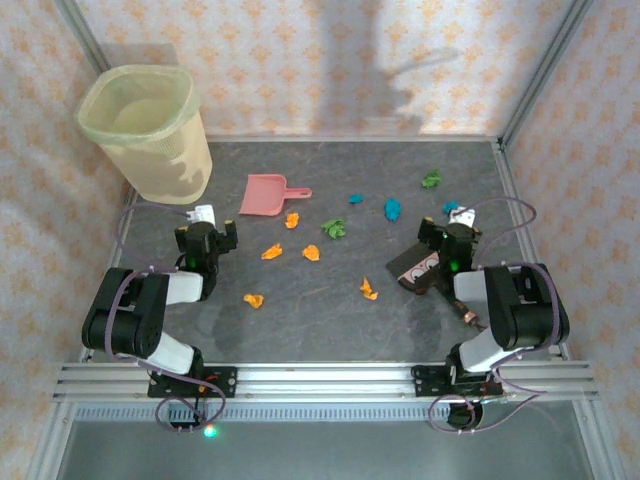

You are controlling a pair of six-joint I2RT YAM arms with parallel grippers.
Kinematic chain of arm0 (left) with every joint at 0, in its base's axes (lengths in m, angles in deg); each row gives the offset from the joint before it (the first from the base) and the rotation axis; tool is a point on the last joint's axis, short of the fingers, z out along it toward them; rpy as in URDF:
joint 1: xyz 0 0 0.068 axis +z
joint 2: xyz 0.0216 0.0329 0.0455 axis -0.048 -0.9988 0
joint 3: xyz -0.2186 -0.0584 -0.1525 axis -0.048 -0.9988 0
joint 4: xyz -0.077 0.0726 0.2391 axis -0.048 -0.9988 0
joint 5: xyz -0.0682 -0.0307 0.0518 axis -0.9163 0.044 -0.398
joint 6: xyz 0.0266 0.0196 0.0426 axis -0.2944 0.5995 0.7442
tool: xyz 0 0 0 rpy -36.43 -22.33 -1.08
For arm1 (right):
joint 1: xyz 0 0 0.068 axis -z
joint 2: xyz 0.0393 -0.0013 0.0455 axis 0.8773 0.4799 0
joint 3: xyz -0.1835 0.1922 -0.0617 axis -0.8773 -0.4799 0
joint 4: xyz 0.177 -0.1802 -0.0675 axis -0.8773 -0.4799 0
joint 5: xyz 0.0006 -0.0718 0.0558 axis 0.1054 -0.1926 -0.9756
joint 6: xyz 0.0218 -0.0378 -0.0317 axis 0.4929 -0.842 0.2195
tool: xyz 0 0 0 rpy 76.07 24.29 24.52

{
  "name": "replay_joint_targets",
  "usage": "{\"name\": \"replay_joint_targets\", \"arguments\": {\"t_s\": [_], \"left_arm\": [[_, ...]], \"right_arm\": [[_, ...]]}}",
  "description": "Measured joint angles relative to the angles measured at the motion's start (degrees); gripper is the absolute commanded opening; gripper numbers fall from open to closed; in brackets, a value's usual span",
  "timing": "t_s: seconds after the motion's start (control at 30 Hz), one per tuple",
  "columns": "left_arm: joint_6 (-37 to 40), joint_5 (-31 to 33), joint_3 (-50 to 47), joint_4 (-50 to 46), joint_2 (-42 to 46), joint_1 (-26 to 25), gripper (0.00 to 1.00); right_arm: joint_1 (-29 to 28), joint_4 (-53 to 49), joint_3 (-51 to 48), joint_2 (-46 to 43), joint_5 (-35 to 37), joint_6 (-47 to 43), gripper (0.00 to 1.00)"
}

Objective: Sweep away the paper scraps from the table

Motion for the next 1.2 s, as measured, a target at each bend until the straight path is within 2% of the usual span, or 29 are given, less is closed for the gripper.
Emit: {"name": "replay_joint_targets", "arguments": {"t_s": [1.03,1.1,1.2], "left_arm": [[0.02,-0.17,0.24,-0.85,0.33,0.0,1.0],[-0.02,0.07,0.48,-2.69,2.08,-0.2,1.0],[-0.07,1.75,0.52,-6.01,8.02,-1.16,1.0]], "right_arm": [[0.07,0.22,-0.04,-0.15,-0.2,-0.02,0.99],[0.04,0.37,-0.9,-1.51,-0.13,-0.02,0.99],[-0.07,-3.76,-1.9,-8.11,0.66,0.5,0.99]]}}
